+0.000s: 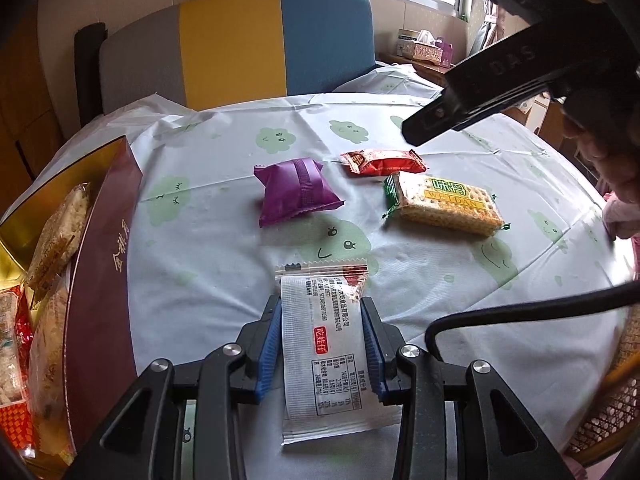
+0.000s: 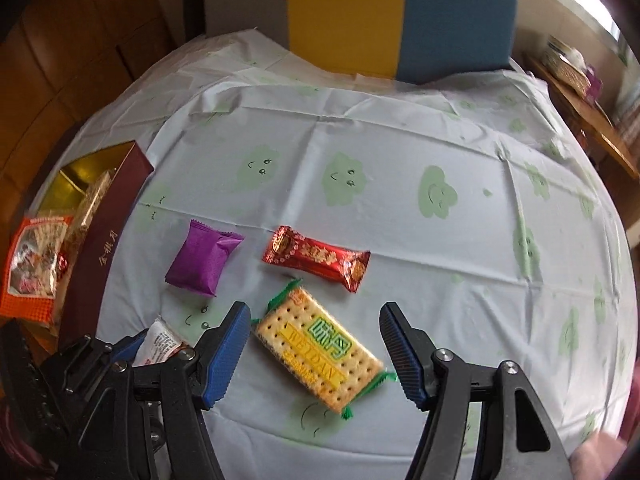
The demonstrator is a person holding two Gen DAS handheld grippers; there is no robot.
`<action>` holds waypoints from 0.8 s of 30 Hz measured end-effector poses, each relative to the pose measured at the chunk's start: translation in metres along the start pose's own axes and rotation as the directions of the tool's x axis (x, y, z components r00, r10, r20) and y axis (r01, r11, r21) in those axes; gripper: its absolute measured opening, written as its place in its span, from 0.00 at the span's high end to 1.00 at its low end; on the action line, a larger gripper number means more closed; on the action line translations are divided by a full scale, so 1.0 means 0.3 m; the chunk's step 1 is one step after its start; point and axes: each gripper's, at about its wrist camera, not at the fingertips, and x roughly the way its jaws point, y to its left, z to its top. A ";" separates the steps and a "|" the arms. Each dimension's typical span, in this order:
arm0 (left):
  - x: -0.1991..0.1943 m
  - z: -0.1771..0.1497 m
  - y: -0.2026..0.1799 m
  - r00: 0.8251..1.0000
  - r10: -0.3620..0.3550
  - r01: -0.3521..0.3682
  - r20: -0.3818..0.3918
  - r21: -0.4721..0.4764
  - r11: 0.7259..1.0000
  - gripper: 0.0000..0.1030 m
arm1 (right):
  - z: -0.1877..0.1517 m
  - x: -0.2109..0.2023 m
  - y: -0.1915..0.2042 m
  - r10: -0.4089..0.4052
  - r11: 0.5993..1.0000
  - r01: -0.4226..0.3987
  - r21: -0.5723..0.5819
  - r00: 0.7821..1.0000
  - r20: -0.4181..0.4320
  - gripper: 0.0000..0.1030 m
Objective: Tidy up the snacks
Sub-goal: 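Reach and grasp the long red-wrapped candy with the right gripper, then carry the white sachet toward the tray with left gripper while right gripper lifts the red candy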
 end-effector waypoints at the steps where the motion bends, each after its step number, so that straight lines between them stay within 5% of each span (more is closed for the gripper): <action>1: 0.000 0.000 0.000 1.000 0.000 0.000 0.001 -0.001 1.000 0.62 | 0.020 0.024 0.009 -0.002 0.999 0.001 -0.048 1.000 -0.012 0.34; 7: 0.003 -0.001 -0.003 1.000 0.000 0.000 0.005 -0.002 1.000 0.62 | 0.101 0.159 0.046 -0.070 0.965 0.054 -0.256 0.996 -0.057 0.34; 11: 0.003 -0.001 -0.007 1.000 0.002 -0.002 0.010 -0.004 1.000 0.62 | 0.132 0.218 0.035 -0.069 0.959 0.045 -0.280 0.995 -0.076 0.36; 13: 0.002 -0.003 -0.007 1.000 0.002 -0.002 0.013 -0.005 1.000 0.62 | 0.132 0.245 0.034 -0.058 0.961 0.027 -0.276 0.993 -0.105 0.69; 16: 0.000 -0.003 -0.007 1.000 0.001 -0.001 0.013 -0.006 1.000 0.62 | 0.119 0.246 0.013 -0.066 0.972 0.042 -0.231 0.993 -0.098 0.77; 24: -0.001 -0.007 -0.018 1.000 0.016 -0.016 0.014 -0.003 1.000 0.62 | 0.020 0.205 -0.202 -0.180 0.983 0.183 0.009 0.974 -0.136 0.78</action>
